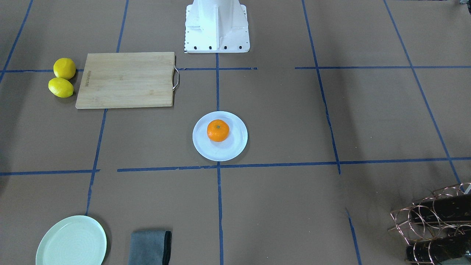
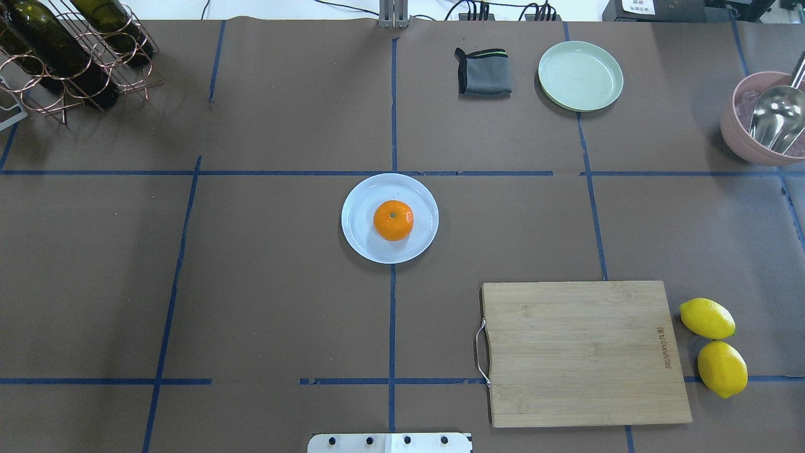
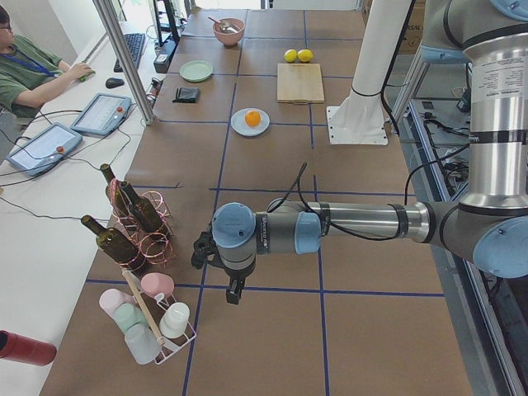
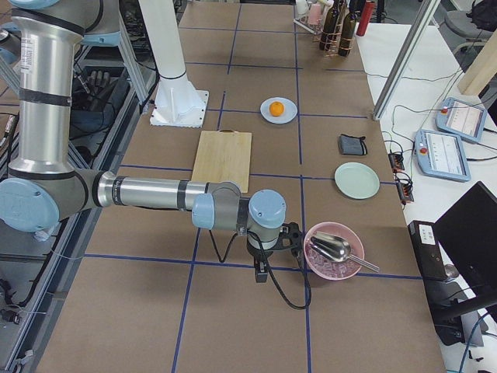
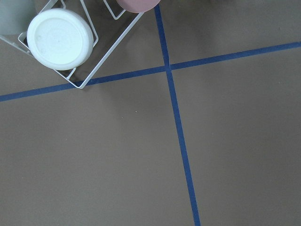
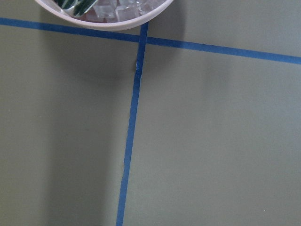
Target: Pick orange to plate
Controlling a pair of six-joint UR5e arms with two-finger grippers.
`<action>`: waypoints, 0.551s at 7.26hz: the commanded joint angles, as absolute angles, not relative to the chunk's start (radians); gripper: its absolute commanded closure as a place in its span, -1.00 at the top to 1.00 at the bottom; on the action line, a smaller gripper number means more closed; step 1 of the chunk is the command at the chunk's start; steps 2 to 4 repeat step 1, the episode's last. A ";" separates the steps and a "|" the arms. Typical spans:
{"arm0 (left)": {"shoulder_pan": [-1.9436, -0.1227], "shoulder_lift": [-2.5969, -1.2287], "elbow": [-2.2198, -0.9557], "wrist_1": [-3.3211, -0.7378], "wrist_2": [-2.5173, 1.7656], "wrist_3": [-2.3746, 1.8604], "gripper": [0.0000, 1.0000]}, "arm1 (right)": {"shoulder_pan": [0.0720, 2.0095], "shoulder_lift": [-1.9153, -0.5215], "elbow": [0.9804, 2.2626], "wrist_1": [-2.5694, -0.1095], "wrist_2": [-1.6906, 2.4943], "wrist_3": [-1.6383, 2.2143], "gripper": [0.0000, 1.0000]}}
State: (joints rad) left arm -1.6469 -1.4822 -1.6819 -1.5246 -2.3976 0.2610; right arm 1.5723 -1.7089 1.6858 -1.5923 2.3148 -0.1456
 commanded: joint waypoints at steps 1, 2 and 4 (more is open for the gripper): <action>-1.647 -1.485 -1.681 -1.525 -2.398 0.261 1.00 | 1.572 -1.709 1.686 -1.592 2.315 -0.144 1.00; -1.647 -1.485 -1.681 -1.525 -2.398 0.261 1.00 | 1.572 -1.709 1.686 -1.592 2.315 -0.144 1.00; -1.647 -1.485 -1.681 -1.525 -2.398 0.261 1.00 | 1.572 -1.709 1.686 -1.592 2.315 -0.144 1.00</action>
